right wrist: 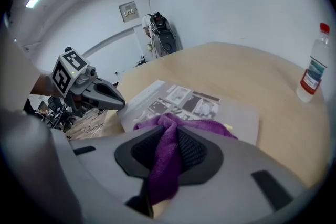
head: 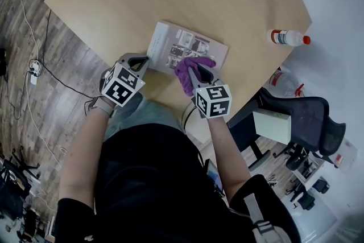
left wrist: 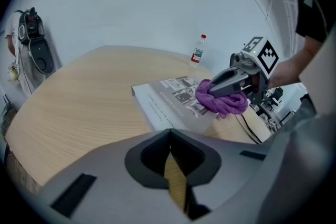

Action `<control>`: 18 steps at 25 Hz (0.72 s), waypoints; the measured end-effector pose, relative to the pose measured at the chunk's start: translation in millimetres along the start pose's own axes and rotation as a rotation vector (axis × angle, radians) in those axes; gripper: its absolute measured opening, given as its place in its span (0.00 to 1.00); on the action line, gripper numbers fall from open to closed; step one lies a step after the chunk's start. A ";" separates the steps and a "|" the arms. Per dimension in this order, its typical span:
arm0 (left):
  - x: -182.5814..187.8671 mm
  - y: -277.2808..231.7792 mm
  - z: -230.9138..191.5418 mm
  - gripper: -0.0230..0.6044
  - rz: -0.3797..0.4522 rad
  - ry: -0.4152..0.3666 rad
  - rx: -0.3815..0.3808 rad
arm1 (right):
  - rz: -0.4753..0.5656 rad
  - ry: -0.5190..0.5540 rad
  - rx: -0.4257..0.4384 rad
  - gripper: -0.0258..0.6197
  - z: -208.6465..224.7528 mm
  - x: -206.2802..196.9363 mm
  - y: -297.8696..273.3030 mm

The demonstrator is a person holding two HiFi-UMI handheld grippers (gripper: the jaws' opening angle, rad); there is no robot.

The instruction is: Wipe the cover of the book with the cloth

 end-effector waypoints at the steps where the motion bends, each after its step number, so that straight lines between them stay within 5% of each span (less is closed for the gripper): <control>1: 0.3 -0.3 0.3 0.07 0.000 -0.001 0.000 | 0.005 -0.004 -0.006 0.17 2.2 2.5 -2.6; 18: 1.5 -3.8 5.6 0.07 0.004 0.011 -0.010 | 0.067 -0.046 -0.061 0.18 38.3 64.9 -60.0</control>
Point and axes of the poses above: the fingertips, and each gripper's own axes: y backward along the fingers, z to its right, x out of its top, the point moved 10 cm from there along y, backward along the fingers, and after that the axes turned 10 degrees about z, right-handed, at the moved point
